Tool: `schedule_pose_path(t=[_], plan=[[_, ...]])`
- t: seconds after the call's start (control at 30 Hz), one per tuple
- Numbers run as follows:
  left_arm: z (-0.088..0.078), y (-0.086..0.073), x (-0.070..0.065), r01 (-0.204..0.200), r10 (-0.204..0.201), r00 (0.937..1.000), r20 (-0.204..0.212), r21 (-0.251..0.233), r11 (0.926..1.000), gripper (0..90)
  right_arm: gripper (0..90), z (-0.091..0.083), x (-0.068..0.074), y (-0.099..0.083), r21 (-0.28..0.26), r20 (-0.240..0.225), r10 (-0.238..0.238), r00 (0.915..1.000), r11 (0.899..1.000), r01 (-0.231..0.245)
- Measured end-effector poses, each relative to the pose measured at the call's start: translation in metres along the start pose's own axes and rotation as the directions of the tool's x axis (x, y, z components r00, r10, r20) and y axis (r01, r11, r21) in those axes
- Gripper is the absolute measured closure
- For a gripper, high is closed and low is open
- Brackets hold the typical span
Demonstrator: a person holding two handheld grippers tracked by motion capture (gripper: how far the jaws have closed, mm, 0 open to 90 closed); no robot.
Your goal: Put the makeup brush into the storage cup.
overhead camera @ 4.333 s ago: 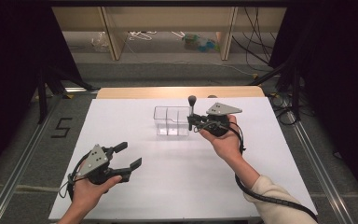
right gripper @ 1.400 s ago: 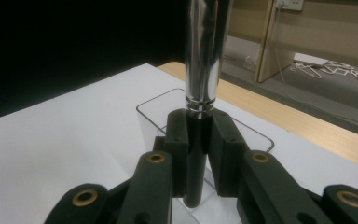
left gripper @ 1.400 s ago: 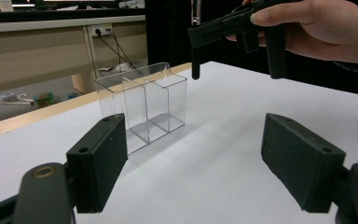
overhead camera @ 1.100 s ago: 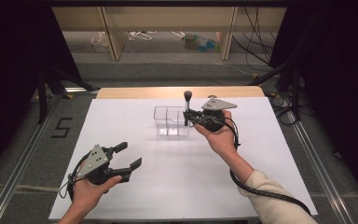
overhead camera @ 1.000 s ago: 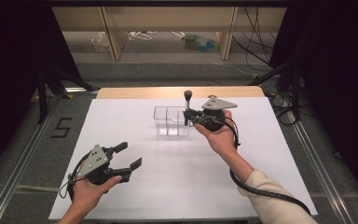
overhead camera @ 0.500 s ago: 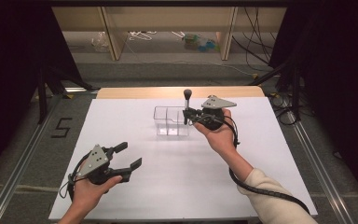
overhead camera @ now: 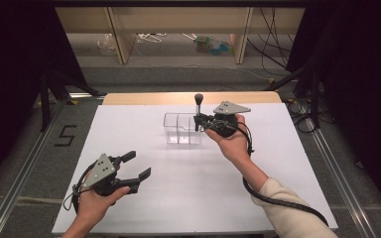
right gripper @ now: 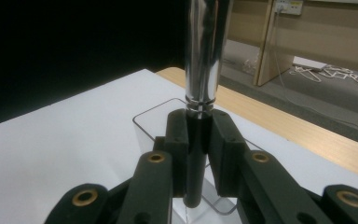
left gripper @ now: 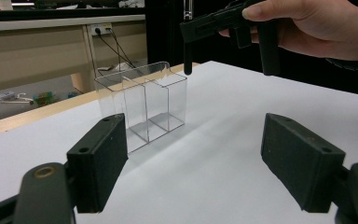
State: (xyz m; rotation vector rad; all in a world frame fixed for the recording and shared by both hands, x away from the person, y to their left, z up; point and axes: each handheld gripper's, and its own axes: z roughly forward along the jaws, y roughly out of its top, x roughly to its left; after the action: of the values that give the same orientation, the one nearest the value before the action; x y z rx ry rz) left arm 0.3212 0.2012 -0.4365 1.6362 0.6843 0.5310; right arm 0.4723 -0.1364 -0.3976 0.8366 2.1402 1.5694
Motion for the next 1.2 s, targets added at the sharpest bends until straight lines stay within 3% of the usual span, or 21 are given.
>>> schedule_pose_path(t=[0.1,0.17,0.5,0.57,1.2], plan=[[0.0001,-0.0004,-0.0008,0.015,-0.015,0.9999,-0.003,0.000,0.9999,22.4,79.4,-0.0003,-0.0005,0.0009,0.007,0.006,-0.004,1.0000,1.000,0.004],[-0.0001,0.0000,-0.0001,0.000,0.000,1.0000,-0.001,0.001,1.0000,22.4,79.4,0.0001,-0.0007,0.0012,0.006,0.007,-0.006,1.0000,1.000,0.006],[0.0003,-0.0005,-0.0008,0.015,-0.015,0.9999,-0.002,-0.001,0.9999,22.5,79.4,0.0014,-0.0015,0.0016,0.003,0.007,0.000,1.0000,1.000,0.000],[-0.0001,-0.0001,-0.0001,0.000,0.000,1.0000,-0.001,0.001,1.0000,22.5,79.4,0.0022,-0.0018,0.0017,0.002,0.006,0.000,1.0000,1.000,0.000],[-0.0015,0.0004,-0.0004,-0.001,0.001,1.0000,-0.007,0.011,0.9999,22.6,79.5,0.0054,-0.0042,0.0035,-0.010,0.013,-0.012,0.9998,1.000,0.012]])
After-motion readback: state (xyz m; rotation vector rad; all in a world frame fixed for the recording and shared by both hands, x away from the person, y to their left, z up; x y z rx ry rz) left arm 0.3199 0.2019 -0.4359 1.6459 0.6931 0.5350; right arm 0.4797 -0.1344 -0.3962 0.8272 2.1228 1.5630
